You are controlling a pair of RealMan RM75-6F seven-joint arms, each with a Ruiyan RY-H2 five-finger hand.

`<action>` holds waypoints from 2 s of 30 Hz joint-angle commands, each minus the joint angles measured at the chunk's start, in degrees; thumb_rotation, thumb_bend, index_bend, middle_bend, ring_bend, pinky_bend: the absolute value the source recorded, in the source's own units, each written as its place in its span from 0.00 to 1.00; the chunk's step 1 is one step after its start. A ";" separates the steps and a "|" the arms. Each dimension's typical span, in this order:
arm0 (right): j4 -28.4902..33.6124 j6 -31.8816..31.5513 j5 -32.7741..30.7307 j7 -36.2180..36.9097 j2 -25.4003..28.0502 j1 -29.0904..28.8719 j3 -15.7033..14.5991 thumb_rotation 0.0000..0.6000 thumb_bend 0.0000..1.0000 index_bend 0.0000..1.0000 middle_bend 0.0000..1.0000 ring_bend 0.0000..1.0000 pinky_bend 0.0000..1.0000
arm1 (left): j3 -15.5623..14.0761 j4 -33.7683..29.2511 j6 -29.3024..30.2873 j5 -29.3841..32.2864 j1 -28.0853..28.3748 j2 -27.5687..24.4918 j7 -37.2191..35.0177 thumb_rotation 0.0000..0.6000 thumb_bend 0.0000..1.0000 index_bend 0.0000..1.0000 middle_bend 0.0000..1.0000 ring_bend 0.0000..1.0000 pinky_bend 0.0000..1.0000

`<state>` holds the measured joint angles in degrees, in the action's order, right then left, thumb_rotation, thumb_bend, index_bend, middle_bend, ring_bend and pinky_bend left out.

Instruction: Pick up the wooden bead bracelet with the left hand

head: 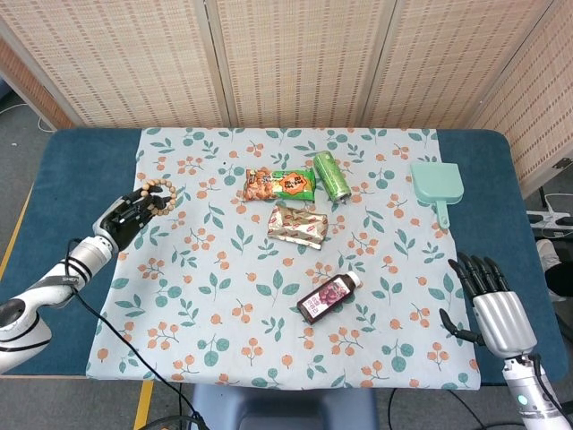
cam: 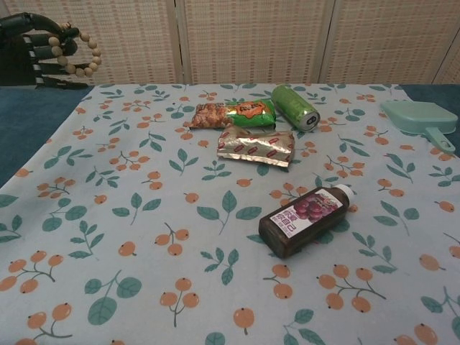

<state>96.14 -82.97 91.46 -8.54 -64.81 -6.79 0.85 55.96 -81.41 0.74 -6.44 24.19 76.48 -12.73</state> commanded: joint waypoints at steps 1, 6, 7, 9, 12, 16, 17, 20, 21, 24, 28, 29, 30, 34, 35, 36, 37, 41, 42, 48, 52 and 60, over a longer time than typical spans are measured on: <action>0.04 0.14 0.06 -0.06 -0.03 -0.06 -0.08 0.42 0.35 0.00 0.00 0.00 0.00 | 2.70 -2.62 2.97 -11.32 -3.64 2.96 0.06 1.00 0.53 0.43 0.57 0.20 0.00; 0.10 0.59 0.09 -0.37 -0.18 -0.19 -0.25 0.42 0.35 0.00 0.00 0.00 0.00 | 1.52 -4.87 8.20 -19.33 -4.75 5.24 0.18 0.91 0.48 0.47 0.57 0.19 0.00; 0.12 0.69 0.11 -0.48 -0.22 -0.22 -0.30 0.42 0.35 0.00 0.00 0.00 0.00 | 1.05 -5.37 9.30 -21.17 -5.05 5.80 0.00 0.87 0.47 0.49 0.57 0.19 0.00; 0.12 0.80 0.07 -0.72 -0.30 -0.25 -0.33 0.41 0.35 0.00 0.00 0.00 0.00 | 0.70 -5.83 10.42 -23.36 -5.46 6.76 -0.94 0.82 0.46 0.50 0.58 0.19 0.00; 0.25 0.98 -0.08 -0.90 -0.29 -0.27 -0.34 0.42 0.35 0.00 0.00 0.00 0.00 | -0.08 -5.91 10.86 -26.46 -5.75 7.87 -3.12 0.78 0.45 0.51 0.58 0.19 0.00; 0.33 0.94 -0.15 -0.91 -0.22 -0.25 -0.32 0.41 0.35 0.00 0.00 0.00 0.00 | -1.03 -5.41 10.13 -29.20 -5.56 8.24 -5.66 0.75 0.44 0.55 0.58 0.19 0.00; 0.33 0.93 -0.16 -0.95 -0.21 -0.24 -0.32 0.41 0.35 0.00 0.00 0.00 0.00 | -1.33 -5.31 10.02 -29.86 -5.53 8.26 -6.11 0.74 0.44 0.55 0.58 0.19 0.00; 0.39 1.02 -0.22 -0.90 -0.10 -0.25 -0.35 0.41 0.35 0.00 0.00 0.00 0.00 | -2.17 -5.45 9.82 -32.12 -5.72 8.37 -7.46 0.71 0.44 0.55 0.58 0.19 0.00; 0.39 1.04 -0.18 -0.92 -0.09 -0.26 -0.38 0.41 0.35 0.00 0.00 0.00 0.00 | -2.35 -5.63 9.80 -32.83 -5.88 8.45 -7.86 0.70 0.45 0.55 0.58 0.19 0.00; 0.54 1.08 -0.02 -0.99 0.01 -0.26 -0.51 0.41 0.35 0.00 0.00 0.00 0.00 | -2.56 -6.30 9.26 -35.36 -6.40 8.75 -9.38 0.65 0.50 0.56 0.58 0.19 0.00; 0.69 1.19 0.01 -1.18 0.10 -0.25 -0.61 0.41 0.35 0.00 0.00 0.00 0.00 | -3.10 -6.83 8.67 -38.23 -6.69 8.74 -10.59 0.51 0.55 0.58 0.58 0.19 0.00; 0.72 1.20 0.02 -1.25 0.10 -0.24 -0.64 0.41 0.35 0.00 0.00 0.00 0.00 | -3.25 -6.84 8.61 -38.76 -6.72 8.75 -10.90 0.50 0.56 0.58 0.58 0.19 0.00; 0.74 1.20 0.04 -1.34 0.11 -0.23 -0.66 0.41 0.35 0.00 0.00 0.00 0.00 | -3.44 -6.88 8.51 -39.24 -6.74 8.70 -11.21 0.49 0.57 0.59 0.58 0.19 0.00; 0.88 1.27 0.05 -1.48 0.19 -0.21 -0.73 0.41 0.35 0.00 0.00 0.00 0.00 | -4.52 -6.81 8.08 -40.90 -6.56 8.34 -12.71 0.48 0.62 0.61 0.59 0.19 0.00; 0.90 1.23 0.04 -1.51 0.20 -0.20 -0.71 0.41 0.35 0.00 0.00 0.00 0.00 | -4.74 -6.77 8.11 -41.37 -6.50 8.30 -13.09 0.48 0.63 0.61 0.59 0.19 0.00; 0.93 1.20 0.03 -1.50 0.22 -0.19 -0.70 0.41 0.35 0.00 0.00 0.00 0.00 | -4.90 -6.78 8.17 -41.70 -6.47 8.26 -13.39 0.48 0.63 0.61 0.59 0.19 0.00; 0.95 1.16 0.02 -1.47 0.24 -0.17 -0.69 0.41 0.35 0.00 0.00 0.00 0.00 | -5.09 -6.79 8.23 -42.09 -6.42 8.20 -13.60 0.48 0.63 0.61 0.59 0.20 0.00; 0.99 1.00 0.10 -1.37 0.31 -0.11 -0.69 0.41 0.35 0.00 0.00 0.00 0.00 | -6.00 -7.16 8.55 -43.66 -6.15 7.66 -14.41 0.48 0.70 0.60 0.59 0.20 0.00; 1.01 0.99 0.13 -1.37 0.33 -0.10 -0.70 0.42 0.35 0.00 0.00 0.00 0.00 | -6.43 -7.34 8.67 -44.51 -6.04 7.37 -14.26 0.47 0.75 0.59 0.59 0.20 0.00; 1.07 0.77 0.11 -1.17 0.39 -0.02 -0.62 0.41 0.35 0.00 0.00 0.00 0.00 | -7.83 -9.10 10.42 -46.83 -6.42 7.13 -15.66 0.67 0.97 0.52 0.57 0.20 0.00; 1.08 0.55 0.27 -0.97 0.52 0.07 -0.64 0.42 0.35 0.00 0.00 0.00 0.00 | -9.06 -9.67 11.31 -48.04 -6.03 6.93 -16.96 0.97 1.00 0.49 0.55 0.19 0.00; 1.03 0.38 0.43 -0.57 0.71 0.13 -0.63 0.42 0.35 0.00 0.00 0.00 0.00 | -10.72 -10.15 12.76 -48.76 -4.94 6.08 -20.20 1.00 1.00 0.49 0.55 0.19 0.00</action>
<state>97.17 -82.59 91.88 -9.12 -64.09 -6.66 0.22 45.48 -91.40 13.24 -55.02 19.12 82.73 -32.57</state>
